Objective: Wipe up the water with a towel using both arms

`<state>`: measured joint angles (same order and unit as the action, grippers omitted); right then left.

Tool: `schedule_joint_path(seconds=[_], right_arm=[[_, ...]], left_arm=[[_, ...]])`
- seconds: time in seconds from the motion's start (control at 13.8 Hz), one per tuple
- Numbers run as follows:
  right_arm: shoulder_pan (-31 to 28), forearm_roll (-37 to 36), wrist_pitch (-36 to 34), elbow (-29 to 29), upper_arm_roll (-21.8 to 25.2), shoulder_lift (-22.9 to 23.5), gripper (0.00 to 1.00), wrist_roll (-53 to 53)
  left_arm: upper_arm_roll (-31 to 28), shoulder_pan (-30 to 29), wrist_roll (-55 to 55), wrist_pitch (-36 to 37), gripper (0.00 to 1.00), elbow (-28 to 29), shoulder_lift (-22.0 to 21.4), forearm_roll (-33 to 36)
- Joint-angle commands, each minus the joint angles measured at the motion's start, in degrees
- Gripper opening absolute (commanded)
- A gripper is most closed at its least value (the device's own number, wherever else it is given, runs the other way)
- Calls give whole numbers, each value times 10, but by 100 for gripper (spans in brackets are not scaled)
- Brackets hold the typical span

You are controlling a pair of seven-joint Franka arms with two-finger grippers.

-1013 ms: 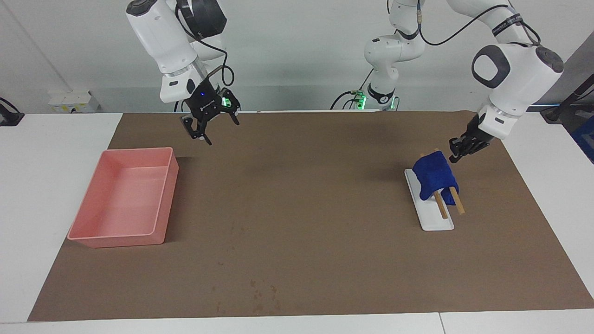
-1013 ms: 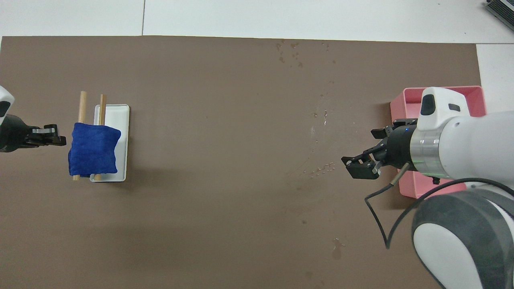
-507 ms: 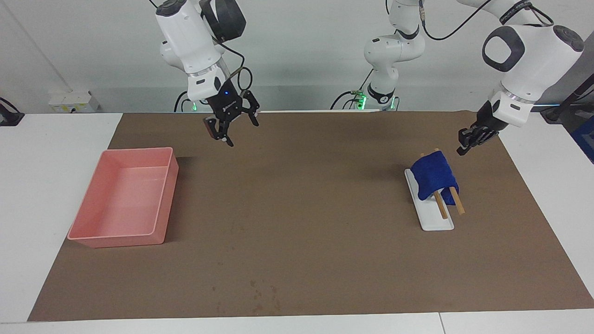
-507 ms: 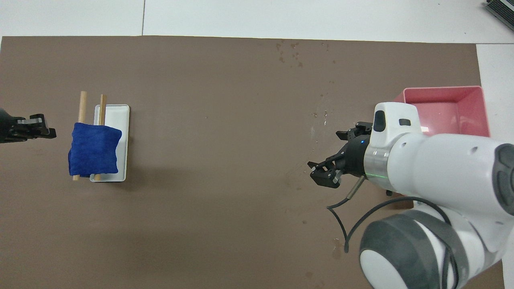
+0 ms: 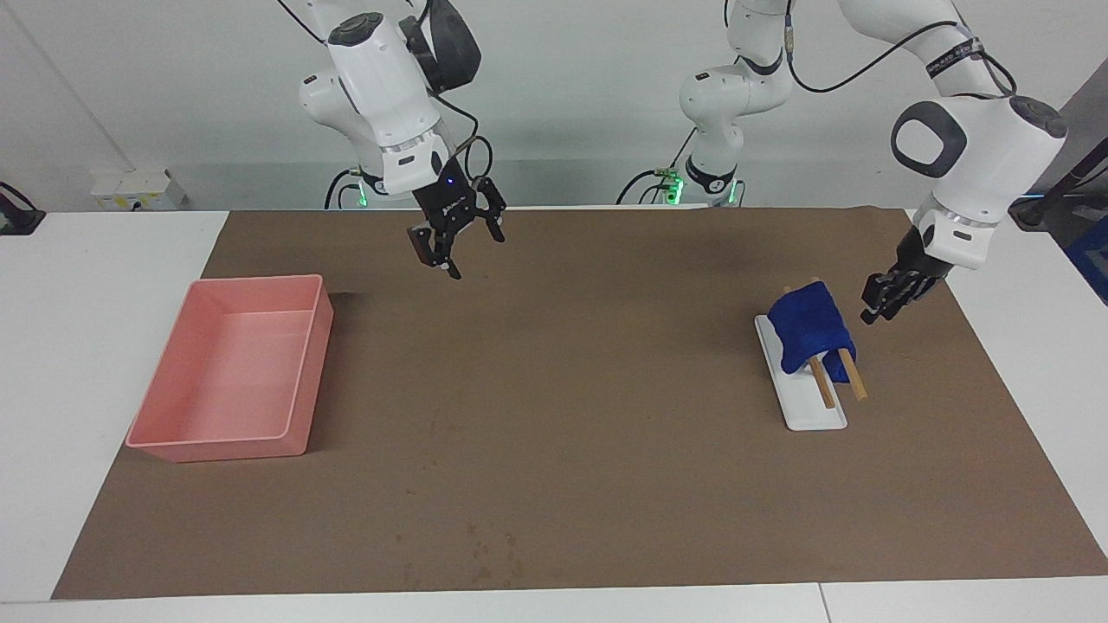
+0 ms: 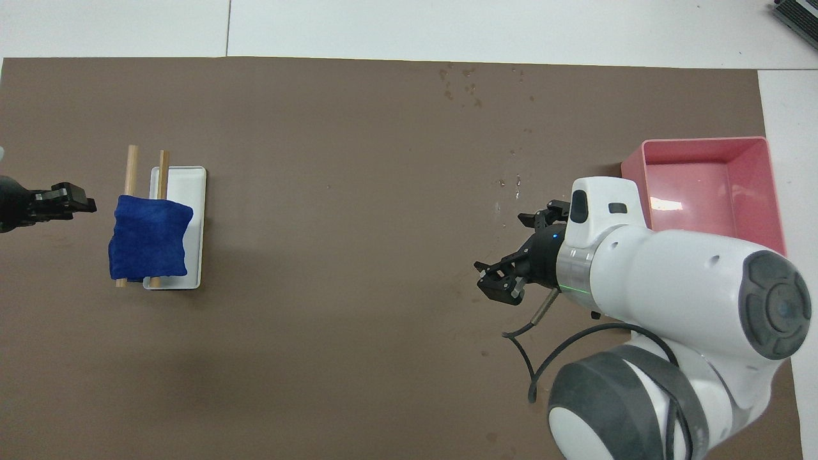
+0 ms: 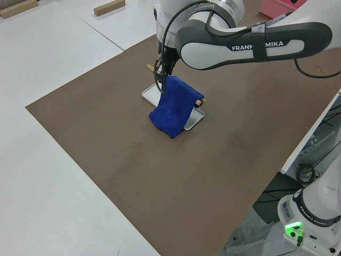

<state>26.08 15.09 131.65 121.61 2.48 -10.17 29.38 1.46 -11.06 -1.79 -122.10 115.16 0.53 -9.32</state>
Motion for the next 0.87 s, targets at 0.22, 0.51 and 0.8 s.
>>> schedule_joint_path(seconds=[0.22,0.51,0.8], right_arm=[[6,16,24,19,0,-3,100,-3],[16,16,27,18,0,-2,100,-18],[20,16,27,18,0,-3,100,-26]], left_arm=[[9,16,15,-32,43,44,-13,4],[10,22,14,-35,43,41,-12,-10],[10,32,12,-38,43,58,-17,-11]])
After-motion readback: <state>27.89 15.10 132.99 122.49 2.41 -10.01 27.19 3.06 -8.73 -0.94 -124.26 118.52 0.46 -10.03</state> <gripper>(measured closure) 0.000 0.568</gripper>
